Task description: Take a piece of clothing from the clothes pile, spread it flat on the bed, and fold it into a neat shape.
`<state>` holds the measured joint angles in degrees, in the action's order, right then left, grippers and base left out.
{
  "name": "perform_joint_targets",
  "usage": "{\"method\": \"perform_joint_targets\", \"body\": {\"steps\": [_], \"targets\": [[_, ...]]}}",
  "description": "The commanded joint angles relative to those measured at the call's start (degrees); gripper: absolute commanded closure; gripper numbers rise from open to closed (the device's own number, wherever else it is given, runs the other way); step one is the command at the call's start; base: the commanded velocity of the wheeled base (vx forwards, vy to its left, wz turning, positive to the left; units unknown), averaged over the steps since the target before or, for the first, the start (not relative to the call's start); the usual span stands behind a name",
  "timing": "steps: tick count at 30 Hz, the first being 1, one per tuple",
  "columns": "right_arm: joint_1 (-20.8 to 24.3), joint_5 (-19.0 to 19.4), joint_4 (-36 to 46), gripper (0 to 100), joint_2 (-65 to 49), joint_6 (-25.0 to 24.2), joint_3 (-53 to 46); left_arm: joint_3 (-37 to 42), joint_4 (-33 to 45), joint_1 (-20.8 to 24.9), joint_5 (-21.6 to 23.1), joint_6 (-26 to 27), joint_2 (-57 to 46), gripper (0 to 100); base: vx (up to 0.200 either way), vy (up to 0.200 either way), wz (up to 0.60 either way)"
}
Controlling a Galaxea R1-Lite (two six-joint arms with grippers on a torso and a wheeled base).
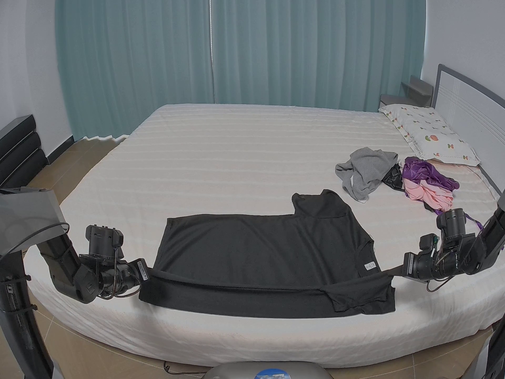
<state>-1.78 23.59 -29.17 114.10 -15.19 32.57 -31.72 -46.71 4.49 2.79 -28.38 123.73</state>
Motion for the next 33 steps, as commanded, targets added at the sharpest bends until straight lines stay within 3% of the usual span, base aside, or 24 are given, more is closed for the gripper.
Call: {"method": "perform_joint_targets", "body": {"steps": [1,9,10,11,12,22,26,33], "targets": [[1.5,-0.2,-0.1,100,4.1,-3.3,3.2,-2.7,0.0,0.3,-0.6,-1.1,4.0,100,0.000,0.000,0.00],[3.1,-2.4,-0.1,100,8.2,-4.1,5.4,-5.4,0.0,0.6,-1.0,-3.1,7.3,100,0.000,0.000,0.00],[3.1,-2.4,-0.1,0,8.2,-4.1,5.4,-5.4,0.0,0.6,-1.0,-3.1,7.3,100,0.000,0.000,0.00],[3.1,-3.1,-0.4,0,9.0,-4.1,5.7,-6.1,0.0,0.6,-1.0,-4.0,7.9,100,0.000,0.000,0.00],[3.1,-3.1,-0.4,0,9.0,-4.1,5.7,-6.1,0.0,0.6,-1.0,-4.0,7.9,0,0.000,0.000,0.00],[1.7,-0.5,-4.3,0,7.7,-6.0,1.5,-6.5,0.0,0.5,-0.9,-7.7,7.9,0,0.000,0.000,0.00],[1.7,4.0,-12.7,0,7.5,-8.3,-5.0,-4.1,-0.7,-0.4,-0.2,-7.9,3.7,0,0.000,0.000,0.00],[2.6,5.4,-20.7,0,7.6,-14.3,-9.5,-2.0,-1.4,-0.4,-0.2,-14.8,0.7,0,0.000,0.000,0.00]]}}
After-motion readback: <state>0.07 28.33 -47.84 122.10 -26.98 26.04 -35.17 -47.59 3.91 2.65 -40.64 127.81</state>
